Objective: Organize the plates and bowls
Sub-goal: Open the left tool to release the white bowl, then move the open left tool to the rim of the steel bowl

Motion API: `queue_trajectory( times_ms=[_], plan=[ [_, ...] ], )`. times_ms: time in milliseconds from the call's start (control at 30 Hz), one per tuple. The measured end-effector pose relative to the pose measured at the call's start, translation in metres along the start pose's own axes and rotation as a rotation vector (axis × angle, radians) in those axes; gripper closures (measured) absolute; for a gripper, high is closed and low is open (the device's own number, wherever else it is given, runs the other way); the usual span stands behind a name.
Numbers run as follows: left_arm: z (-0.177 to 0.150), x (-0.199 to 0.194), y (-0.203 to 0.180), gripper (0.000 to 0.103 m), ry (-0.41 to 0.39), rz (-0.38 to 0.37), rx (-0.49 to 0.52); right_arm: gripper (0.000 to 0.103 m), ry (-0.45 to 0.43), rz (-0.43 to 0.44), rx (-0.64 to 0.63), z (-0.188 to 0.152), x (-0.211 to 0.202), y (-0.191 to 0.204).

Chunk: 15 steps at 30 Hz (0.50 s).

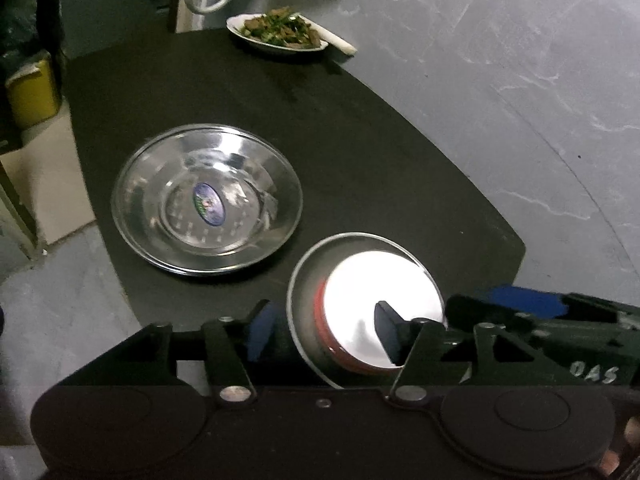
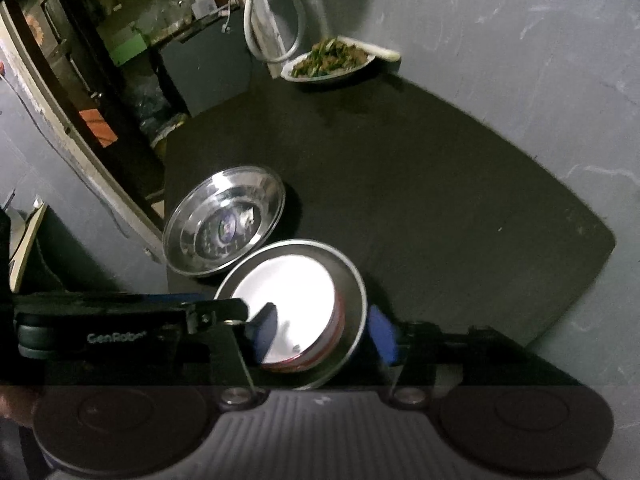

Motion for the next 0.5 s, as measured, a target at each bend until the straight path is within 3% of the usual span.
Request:
queue_trajectory(
  times_ms=[100, 200, 367, 500],
  plan=[
    [0.002, -0.006, 0.006, 0.018, -0.025, 0.055, 0.006, 0.015, -0.029, -0.018, 0.010, 0.005, -0.005, -0.006],
    [0.003, -0.010, 0.014, 0.004, -0.039, 0.100, -0.009, 0.009, -0.040, -0.036, 0.018, 0.008, -0.006, -0.012],
    [-0.001, -0.011, 0.027, 0.001, -0.038, 0.122, -0.059, 0.001, -0.039, -0.077, 0.041, 0.010, -0.003, -0.023],
    [-0.005, -0.013, 0.038, 0.001, -0.042, 0.151, -0.086, 0.000, -0.040, -0.104, 0.044, 0.010, -0.002, -0.028]
  ],
)
Point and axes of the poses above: each gripper's, at about its wrist camera, not at the fingertips, and x roughly the way its jaws point, y to its left, z to its top, the point moved 9 cm from there along x, roughly the way its jaws point, and after that the axes turned 4 degrees about x, right-handed, at the moved point
